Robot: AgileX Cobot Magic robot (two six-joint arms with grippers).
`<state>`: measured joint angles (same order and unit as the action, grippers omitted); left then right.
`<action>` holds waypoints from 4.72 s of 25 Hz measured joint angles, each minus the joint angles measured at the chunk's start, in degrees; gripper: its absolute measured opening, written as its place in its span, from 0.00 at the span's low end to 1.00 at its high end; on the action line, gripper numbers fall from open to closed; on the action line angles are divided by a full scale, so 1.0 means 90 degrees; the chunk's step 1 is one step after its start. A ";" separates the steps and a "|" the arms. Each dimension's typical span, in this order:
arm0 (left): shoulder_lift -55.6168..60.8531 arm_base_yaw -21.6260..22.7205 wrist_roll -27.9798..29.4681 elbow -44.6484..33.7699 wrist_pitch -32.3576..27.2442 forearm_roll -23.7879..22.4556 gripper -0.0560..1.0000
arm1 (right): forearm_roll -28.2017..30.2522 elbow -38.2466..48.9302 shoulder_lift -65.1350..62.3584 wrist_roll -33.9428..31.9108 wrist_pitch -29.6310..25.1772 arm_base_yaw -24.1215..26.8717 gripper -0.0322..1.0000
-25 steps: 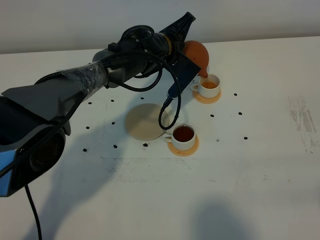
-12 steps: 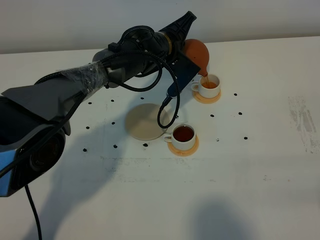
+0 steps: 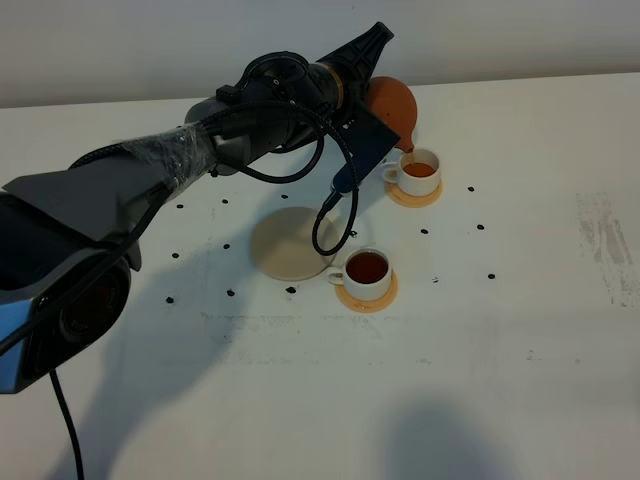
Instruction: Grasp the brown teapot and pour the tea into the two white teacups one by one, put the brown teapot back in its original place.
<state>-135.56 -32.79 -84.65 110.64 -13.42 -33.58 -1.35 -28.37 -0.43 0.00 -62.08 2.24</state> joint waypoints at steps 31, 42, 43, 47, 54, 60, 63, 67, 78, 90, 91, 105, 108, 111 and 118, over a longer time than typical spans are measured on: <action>0.0000 -0.0005 -0.0125 0.0000 0.0430 -0.0644 0.15 | 0.0000 0.0000 0.0000 0.0000 0.0000 0.0000 0.46; 0.0000 -0.0005 -0.0388 0.0000 0.0524 -0.0644 0.15 | 0.0000 0.0000 0.0000 0.0000 0.0000 0.0000 0.46; 0.0000 -0.0005 -0.0395 0.0000 0.0524 -0.0644 0.15 | 0.0000 0.0000 0.0000 0.0000 0.0000 0.0000 0.46; 0.0000 -0.0005 -0.0407 0.0000 0.0540 -0.0644 0.15 | 0.0000 0.0000 0.0000 0.0000 0.0000 0.0000 0.46; 0.0000 -0.0005 -0.0523 0.0000 0.0569 -0.0644 0.15 | 0.0000 0.0000 0.0000 0.0000 0.0000 0.0000 0.46; 0.0000 -0.0005 -0.0629 0.0000 0.0575 -0.0651 0.15 | 0.0000 0.0000 0.0000 0.0000 0.0000 0.0000 0.46; 0.0000 -0.0005 -0.0645 0.0000 0.0586 -0.0651 0.15 | 0.0000 0.0000 0.0000 0.0000 0.0000 0.0000 0.46; 0.0000 -0.0005 -0.0650 0.0000 0.0620 -0.0660 0.15 | 0.0000 0.0000 0.0000 0.0000 0.0000 0.0000 0.46; 0.0000 -0.0005 -0.0881 0.0000 0.0713 -0.0672 0.15 | 0.0000 0.0000 0.0000 0.0000 0.0000 0.0000 0.46; 0.0000 -0.0005 -0.1143 0.0000 0.0729 -0.0672 0.15 | 0.0000 0.0000 0.0000 0.0000 0.0000 0.0000 0.46; 0.0000 -0.0005 -0.1143 0.0000 0.0731 -0.0672 0.15 | 0.0000 0.0000 0.0000 0.0000 0.0000 0.0000 0.46; 0.0000 -0.0005 -0.1157 0.0000 0.0754 -0.0672 0.15 | 0.0000 0.0000 0.0000 0.0000 0.0000 0.0000 0.46; 0.0000 -0.0005 -0.1157 0.0000 0.0754 -0.0666 0.15 | 0.0000 0.0000 0.0000 0.0000 0.0000 0.0000 0.46; 0.0000 -0.0005 -0.1144 0.0000 0.0754 -0.0598 0.15 | 0.0000 0.0000 0.0000 0.0000 0.0000 0.0000 0.46; 0.0000 -0.0005 -0.0730 0.0000 0.0520 -0.0264 0.15 | 0.0000 0.0000 0.0000 0.0000 0.0000 0.0000 0.46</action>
<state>-135.56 -32.83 -91.22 110.64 -8.74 -35.95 -1.35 -28.37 -0.43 0.00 -62.08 2.24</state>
